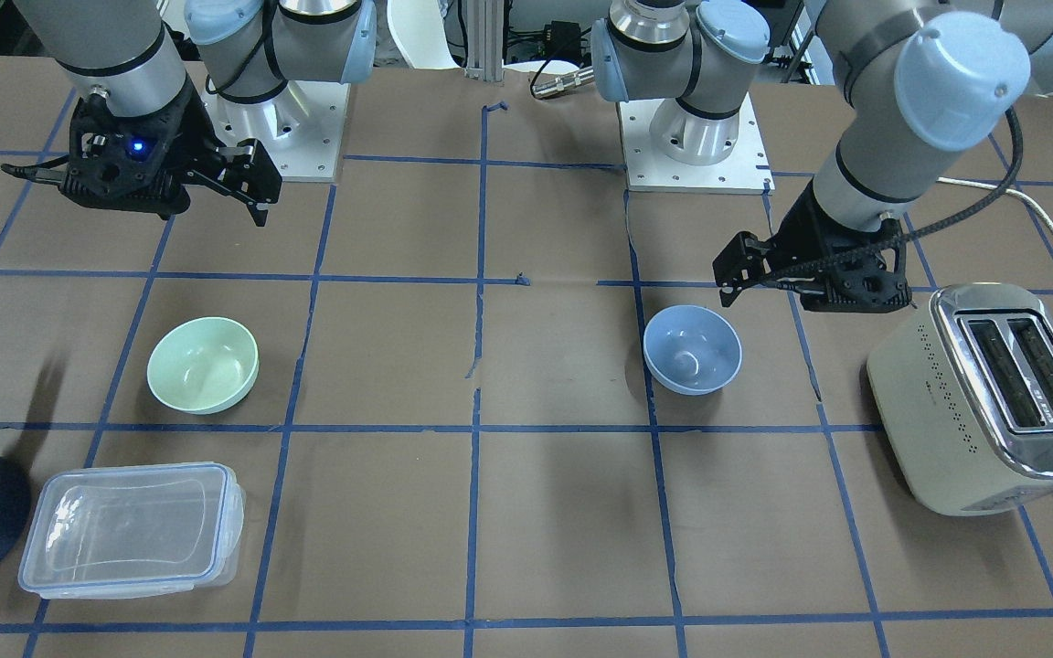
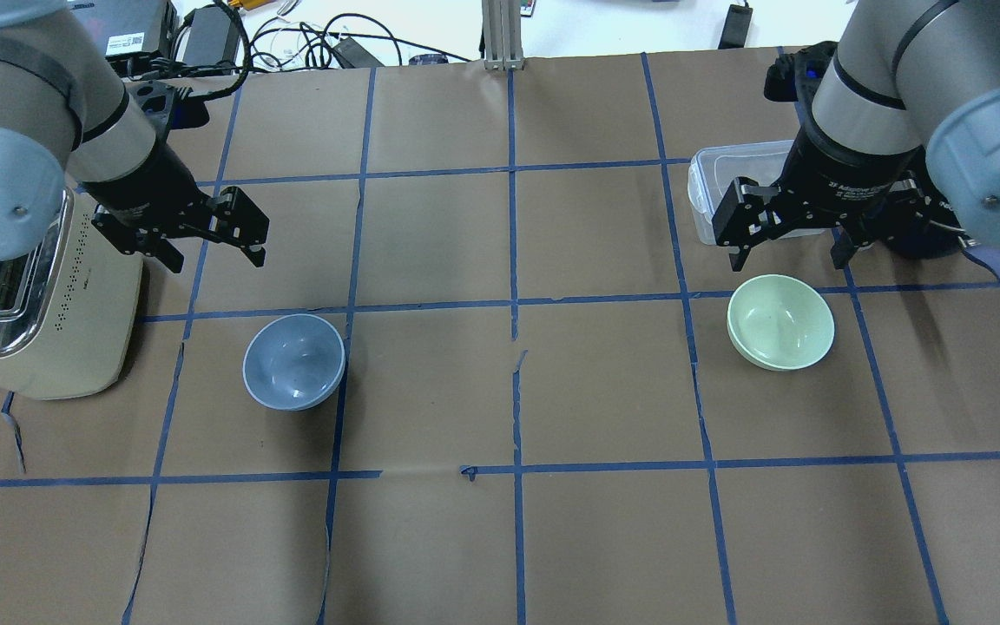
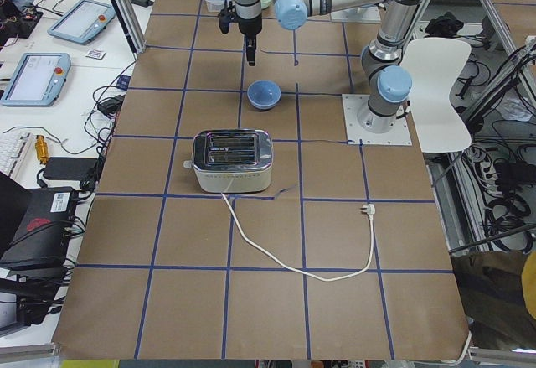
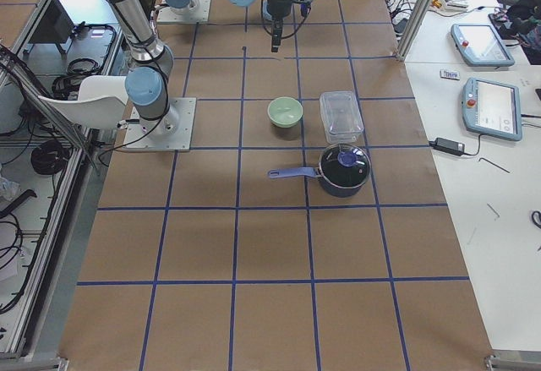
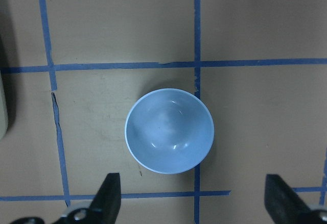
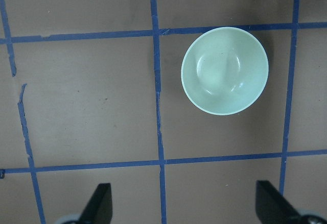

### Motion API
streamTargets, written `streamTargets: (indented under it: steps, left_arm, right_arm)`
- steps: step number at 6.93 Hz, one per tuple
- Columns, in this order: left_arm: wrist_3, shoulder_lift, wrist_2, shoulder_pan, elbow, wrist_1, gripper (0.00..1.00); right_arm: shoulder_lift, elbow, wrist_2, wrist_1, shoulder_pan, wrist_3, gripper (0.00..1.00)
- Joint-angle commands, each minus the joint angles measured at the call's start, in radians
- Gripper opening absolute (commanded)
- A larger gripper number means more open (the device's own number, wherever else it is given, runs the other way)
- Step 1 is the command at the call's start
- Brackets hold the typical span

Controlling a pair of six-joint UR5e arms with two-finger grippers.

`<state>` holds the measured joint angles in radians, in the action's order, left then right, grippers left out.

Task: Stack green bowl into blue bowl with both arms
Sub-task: 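Grasp the blue bowl rim with left gripper while right descends to green bowl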

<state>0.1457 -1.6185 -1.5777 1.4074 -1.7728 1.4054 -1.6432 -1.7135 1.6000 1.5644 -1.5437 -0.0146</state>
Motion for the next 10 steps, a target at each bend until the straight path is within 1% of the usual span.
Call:
streamTargets:
  steps: [1,2,3,4,5,6,7,8,9,10]
  left_arm:
    - [0.043,-0.065,-0.005,-0.028,-0.149,-0.247,1.00]
    - [0.078,-0.087,-0.005,-0.042,-0.222,-0.340,1.00]
    - [0.106,-0.096,-0.004,-0.089,-0.265,-0.370,1.00]
    - [0.126,-0.118,0.005,-0.111,-0.281,-0.371,0.91]
    - [0.130,-0.130,0.007,-0.111,-0.302,-0.371,0.73]
    - [0.152,-0.139,0.013,-0.116,-0.309,-0.365,0.35]
    - [0.188,-0.158,0.069,-0.116,-0.315,-0.359,0.20]
    - [0.198,-0.158,0.074,-0.117,-0.310,-0.358,0.03]
    - [0.198,-0.158,0.077,-0.117,-0.307,-0.356,0.01]
    - [0.186,-0.158,0.087,-0.113,-0.298,-0.350,0.00]
  right_arm:
    - [0.041,-0.006,0.009,0.005,0.002,-0.004,1.00]
    - [0.096,-0.005,0.052,0.006,0.004,-0.014,1.00]
    - [0.130,-0.006,0.057,0.006,0.004,-0.021,1.00]
    - [0.160,-0.006,0.052,0.055,0.007,-0.018,1.00]
    - [0.192,-0.015,0.054,0.168,0.005,0.028,1.00]
    - [0.198,-0.041,0.051,0.228,0.008,0.165,1.00]
    - [0.198,-0.091,0.054,0.311,0.008,0.261,1.00]
    - [0.198,-0.163,0.058,0.432,0.010,0.271,1.00]
    - [0.198,-0.245,0.057,0.551,0.016,0.269,1.00]
    - [0.198,-0.309,0.046,0.598,0.045,0.274,1.00]
